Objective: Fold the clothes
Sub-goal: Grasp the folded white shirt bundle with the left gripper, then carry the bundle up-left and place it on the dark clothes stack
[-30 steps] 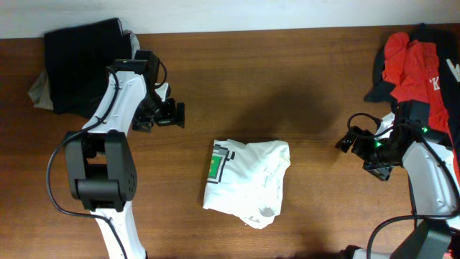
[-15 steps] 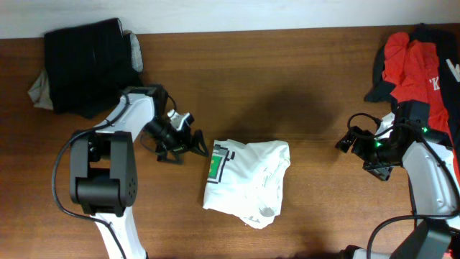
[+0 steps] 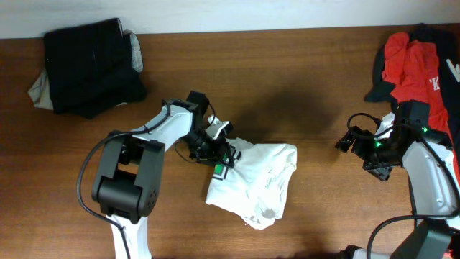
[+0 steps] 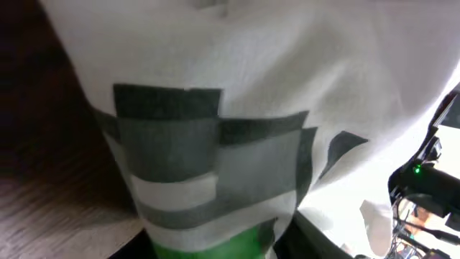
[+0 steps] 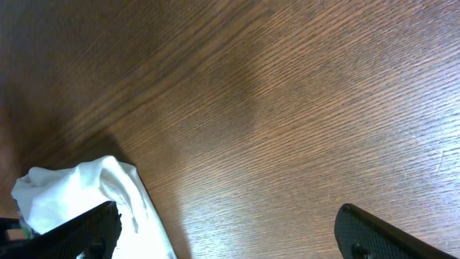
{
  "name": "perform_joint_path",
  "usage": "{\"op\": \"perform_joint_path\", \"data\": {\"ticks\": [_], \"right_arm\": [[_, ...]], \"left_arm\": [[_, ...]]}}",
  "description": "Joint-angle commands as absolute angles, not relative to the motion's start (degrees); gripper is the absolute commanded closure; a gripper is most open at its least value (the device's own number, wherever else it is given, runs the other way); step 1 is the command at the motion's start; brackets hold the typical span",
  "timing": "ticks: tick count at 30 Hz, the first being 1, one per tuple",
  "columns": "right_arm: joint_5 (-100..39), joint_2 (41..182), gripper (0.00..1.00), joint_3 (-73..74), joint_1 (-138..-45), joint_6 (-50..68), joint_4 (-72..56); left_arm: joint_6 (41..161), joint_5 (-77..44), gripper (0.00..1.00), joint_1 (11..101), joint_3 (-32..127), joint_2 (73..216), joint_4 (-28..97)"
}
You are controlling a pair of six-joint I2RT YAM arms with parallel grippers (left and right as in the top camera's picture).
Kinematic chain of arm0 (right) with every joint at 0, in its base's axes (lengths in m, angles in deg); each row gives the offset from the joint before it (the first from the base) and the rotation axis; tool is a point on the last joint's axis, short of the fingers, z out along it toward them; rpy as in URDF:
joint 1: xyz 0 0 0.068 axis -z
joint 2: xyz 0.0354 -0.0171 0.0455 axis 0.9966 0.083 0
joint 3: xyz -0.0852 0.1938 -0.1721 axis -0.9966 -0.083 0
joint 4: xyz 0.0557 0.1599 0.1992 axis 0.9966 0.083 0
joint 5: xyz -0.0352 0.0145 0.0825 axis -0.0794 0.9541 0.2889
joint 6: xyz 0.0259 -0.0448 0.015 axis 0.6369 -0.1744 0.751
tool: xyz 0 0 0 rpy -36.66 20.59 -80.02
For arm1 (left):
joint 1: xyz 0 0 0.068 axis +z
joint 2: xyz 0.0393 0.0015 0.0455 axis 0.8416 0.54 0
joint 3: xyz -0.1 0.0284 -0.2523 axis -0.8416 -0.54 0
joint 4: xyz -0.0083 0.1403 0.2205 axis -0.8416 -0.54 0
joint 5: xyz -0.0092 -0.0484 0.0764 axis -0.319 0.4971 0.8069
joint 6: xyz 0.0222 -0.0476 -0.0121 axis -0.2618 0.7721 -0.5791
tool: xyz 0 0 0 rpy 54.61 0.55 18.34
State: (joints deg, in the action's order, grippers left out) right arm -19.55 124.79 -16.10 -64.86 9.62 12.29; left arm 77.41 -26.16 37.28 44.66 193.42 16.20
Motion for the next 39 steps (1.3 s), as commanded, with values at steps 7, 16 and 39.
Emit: {"op": "perform_joint_path", "data": {"ticks": [7,16,39], "right_arm": [[-19.05,124.81,0.01,-16.17,-64.58,9.18,12.26],[-19.05,124.81,0.01,-16.17,-64.58,9.20,12.26],[-19.05,124.81,0.01,-16.17,-64.58,9.20,12.26]], "left_arm": [[79.36,-12.61,1.00,36.84,44.27,195.98,21.84],[76.71,6.65,1.00,36.87,52.33,195.98,23.74],[73.35,20.42,0.99,58.00,76.90,195.98,53.16]]}}
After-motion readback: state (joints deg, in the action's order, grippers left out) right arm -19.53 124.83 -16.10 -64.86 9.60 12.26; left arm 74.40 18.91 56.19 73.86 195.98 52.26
